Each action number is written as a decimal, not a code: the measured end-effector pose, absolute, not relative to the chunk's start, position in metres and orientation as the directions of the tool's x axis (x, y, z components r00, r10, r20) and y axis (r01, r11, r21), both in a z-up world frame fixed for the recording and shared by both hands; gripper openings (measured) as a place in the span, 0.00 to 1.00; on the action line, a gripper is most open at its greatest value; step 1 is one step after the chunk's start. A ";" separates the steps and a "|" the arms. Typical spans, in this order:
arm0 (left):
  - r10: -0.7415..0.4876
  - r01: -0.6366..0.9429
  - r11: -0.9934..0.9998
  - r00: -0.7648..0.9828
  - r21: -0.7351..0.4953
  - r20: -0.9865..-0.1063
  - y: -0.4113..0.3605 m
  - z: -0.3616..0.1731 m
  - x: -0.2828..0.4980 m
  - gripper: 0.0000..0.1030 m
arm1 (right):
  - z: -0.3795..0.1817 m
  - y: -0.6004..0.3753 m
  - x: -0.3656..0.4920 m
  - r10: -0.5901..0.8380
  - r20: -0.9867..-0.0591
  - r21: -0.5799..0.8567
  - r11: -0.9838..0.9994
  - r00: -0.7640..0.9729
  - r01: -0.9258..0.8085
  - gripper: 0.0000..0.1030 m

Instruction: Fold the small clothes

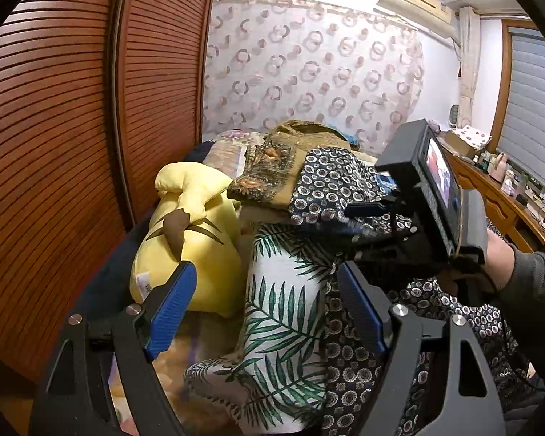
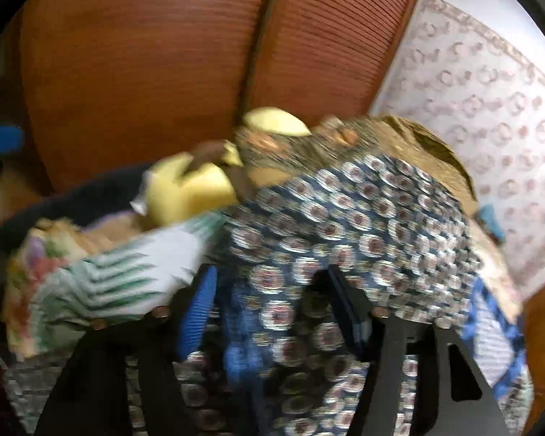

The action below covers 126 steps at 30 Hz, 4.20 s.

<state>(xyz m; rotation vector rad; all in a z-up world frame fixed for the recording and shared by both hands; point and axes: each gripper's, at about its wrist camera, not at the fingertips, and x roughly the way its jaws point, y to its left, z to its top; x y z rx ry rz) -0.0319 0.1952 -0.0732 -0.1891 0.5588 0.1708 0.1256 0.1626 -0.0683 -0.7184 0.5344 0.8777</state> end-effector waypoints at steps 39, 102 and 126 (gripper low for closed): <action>-0.063 0.025 0.997 0.790 -0.071 -0.610 0.081 -0.095 0.082 0.78 | -0.048 -0.118 0.132 0.393 -0.591 -0.115 0.823 0.704 -0.556 0.56; -0.215 0.355 0.935 0.563 -0.001 -0.798 -0.087 -0.136 0.203 1.00 | -0.048 -0.371 0.121 0.219 -0.702 0.144 0.976 0.678 -0.165 0.08; -0.323 0.368 0.928 0.716 -0.058 -0.619 -0.064 -0.079 0.138 0.99 | 0.019 -0.244 0.104 0.377 -0.554 0.006 0.893 0.742 -0.450 0.51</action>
